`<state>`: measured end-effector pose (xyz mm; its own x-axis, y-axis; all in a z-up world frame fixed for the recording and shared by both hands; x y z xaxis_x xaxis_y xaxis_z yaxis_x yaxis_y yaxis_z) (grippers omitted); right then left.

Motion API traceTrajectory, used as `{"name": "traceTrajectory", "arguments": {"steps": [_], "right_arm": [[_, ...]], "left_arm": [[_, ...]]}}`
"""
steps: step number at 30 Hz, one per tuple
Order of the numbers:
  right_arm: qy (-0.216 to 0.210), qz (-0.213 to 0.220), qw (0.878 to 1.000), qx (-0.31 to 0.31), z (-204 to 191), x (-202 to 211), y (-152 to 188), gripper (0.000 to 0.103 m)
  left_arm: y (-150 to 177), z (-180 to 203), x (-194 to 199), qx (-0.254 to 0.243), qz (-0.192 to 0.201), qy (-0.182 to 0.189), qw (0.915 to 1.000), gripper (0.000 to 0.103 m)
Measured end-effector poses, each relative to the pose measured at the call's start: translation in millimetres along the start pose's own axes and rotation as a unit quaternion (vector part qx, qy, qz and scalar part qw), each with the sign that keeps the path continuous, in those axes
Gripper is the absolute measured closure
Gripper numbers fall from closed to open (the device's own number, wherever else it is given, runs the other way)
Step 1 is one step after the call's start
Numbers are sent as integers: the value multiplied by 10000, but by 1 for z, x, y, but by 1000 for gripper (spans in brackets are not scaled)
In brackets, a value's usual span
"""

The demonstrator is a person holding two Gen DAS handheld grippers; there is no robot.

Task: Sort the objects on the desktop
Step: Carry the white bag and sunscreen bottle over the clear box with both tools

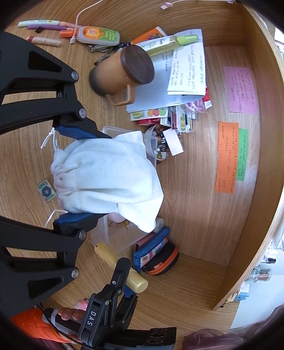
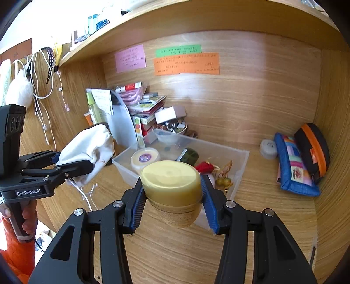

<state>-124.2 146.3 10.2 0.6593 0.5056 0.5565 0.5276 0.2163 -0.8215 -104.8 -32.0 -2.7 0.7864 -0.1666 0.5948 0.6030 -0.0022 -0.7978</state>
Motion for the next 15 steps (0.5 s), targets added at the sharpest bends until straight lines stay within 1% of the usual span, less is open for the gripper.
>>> {"name": "traceTrajectory", "arguments": {"steps": [15], "right_arm": [[289, 111, 9994, -151, 32, -6, -22, 59]], "left_arm": [[-44, 12, -16, -249, 242, -25, 9994, 49]]}}
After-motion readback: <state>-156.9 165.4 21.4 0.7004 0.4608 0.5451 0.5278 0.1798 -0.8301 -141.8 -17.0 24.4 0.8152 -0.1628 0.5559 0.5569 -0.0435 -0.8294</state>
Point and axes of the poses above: each gripper's, at about its wrist camera, not at the fingertips, and x roughly against the way its jaws point, z to its right, y to its underside, the point moved 5 cm from there along -x, roughly the way its jaws point, and after that the axes turned 3 degrees about -y, right-handed, at the moved point
